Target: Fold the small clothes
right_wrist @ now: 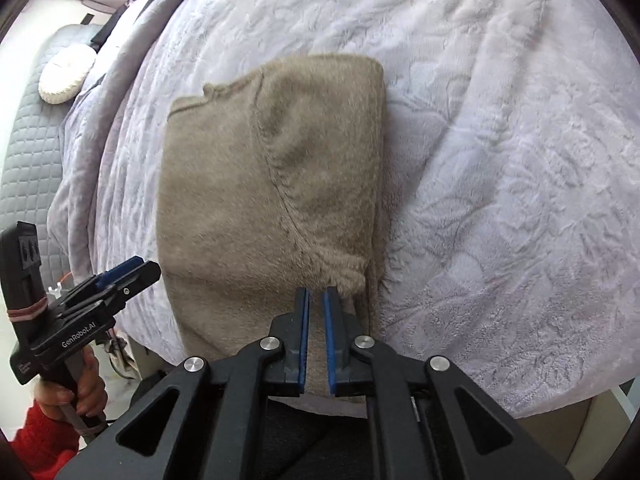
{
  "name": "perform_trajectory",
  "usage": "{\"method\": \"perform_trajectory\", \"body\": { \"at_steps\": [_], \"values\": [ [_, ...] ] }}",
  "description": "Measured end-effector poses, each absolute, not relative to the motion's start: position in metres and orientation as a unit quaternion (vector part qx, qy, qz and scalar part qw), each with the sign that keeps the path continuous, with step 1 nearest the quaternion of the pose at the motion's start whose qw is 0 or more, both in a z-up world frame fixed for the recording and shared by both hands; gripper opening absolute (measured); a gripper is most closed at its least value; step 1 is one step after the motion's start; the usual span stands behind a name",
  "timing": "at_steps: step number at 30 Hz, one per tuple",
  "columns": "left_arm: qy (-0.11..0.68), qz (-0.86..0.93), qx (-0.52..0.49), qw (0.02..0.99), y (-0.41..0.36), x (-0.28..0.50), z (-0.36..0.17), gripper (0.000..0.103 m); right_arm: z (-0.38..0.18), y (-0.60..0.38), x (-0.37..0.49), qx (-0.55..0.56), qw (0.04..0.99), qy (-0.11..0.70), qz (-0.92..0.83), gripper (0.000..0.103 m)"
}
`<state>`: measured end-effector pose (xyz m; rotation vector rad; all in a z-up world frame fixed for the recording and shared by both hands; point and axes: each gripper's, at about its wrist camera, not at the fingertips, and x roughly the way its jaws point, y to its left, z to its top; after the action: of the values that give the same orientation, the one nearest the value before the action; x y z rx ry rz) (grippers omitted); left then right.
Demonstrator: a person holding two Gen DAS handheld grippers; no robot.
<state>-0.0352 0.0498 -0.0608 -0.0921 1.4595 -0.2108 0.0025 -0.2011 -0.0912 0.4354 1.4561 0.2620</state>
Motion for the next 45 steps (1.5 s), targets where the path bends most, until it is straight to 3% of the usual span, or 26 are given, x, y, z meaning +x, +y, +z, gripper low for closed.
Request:
{"method": "perform_trajectory", "body": {
  "at_steps": [3,4,5,6,8,9,10,13,15,20,23,45],
  "values": [
    [0.666,-0.087,-0.035,0.740,0.049,-0.033,-0.056,0.057,-0.085,-0.199,0.007,0.185,0.721,0.659,0.110,0.008],
    [0.669,-0.084,-0.034,0.738,0.048,-0.032,-0.055,0.065,-0.082,-0.199,0.009,0.180,0.722,0.660,0.107,0.008],
    [0.670,-0.080,-0.035,0.737,0.048,-0.032,-0.055,0.089,-0.082,-0.198,0.010,0.174,0.722,0.661,0.104,0.008],
    [0.663,-0.075,-0.038,0.744,0.049,-0.033,-0.052,0.097,-0.081,-0.196,0.011,0.168,0.723,0.662,0.100,0.011],
    [0.655,-0.069,-0.033,0.752,0.046,-0.034,-0.049,0.097,-0.080,-0.190,0.012,0.157,0.724,0.665,0.090,0.031],
    [0.655,-0.067,-0.030,0.752,0.045,-0.034,-0.049,0.097,-0.079,-0.188,0.012,0.151,0.726,0.666,0.083,0.054],
    [0.657,-0.065,-0.029,0.751,0.045,-0.035,-0.050,0.097,-0.079,-0.187,0.012,0.148,0.728,0.664,0.079,0.068],
    [0.662,-0.059,-0.028,0.747,0.044,-0.036,-0.051,0.097,-0.078,-0.183,0.010,0.137,0.732,0.664,0.074,0.072],
    [0.664,-0.053,-0.026,0.745,0.044,-0.038,-0.051,0.097,-0.077,-0.181,0.010,0.125,0.736,0.662,0.066,0.081],
    [0.664,-0.038,-0.019,0.747,0.044,-0.041,-0.049,0.097,-0.071,-0.176,0.009,0.096,0.751,0.651,0.054,0.084],
    [0.661,-0.028,-0.013,0.750,0.045,-0.042,-0.048,0.097,-0.067,-0.175,0.008,0.086,0.760,0.643,0.047,0.092],
    [0.661,-0.007,-0.003,0.750,0.060,-0.036,-0.045,0.097,-0.063,-0.167,0.008,0.085,0.750,0.656,0.020,0.092]
  ]
}}
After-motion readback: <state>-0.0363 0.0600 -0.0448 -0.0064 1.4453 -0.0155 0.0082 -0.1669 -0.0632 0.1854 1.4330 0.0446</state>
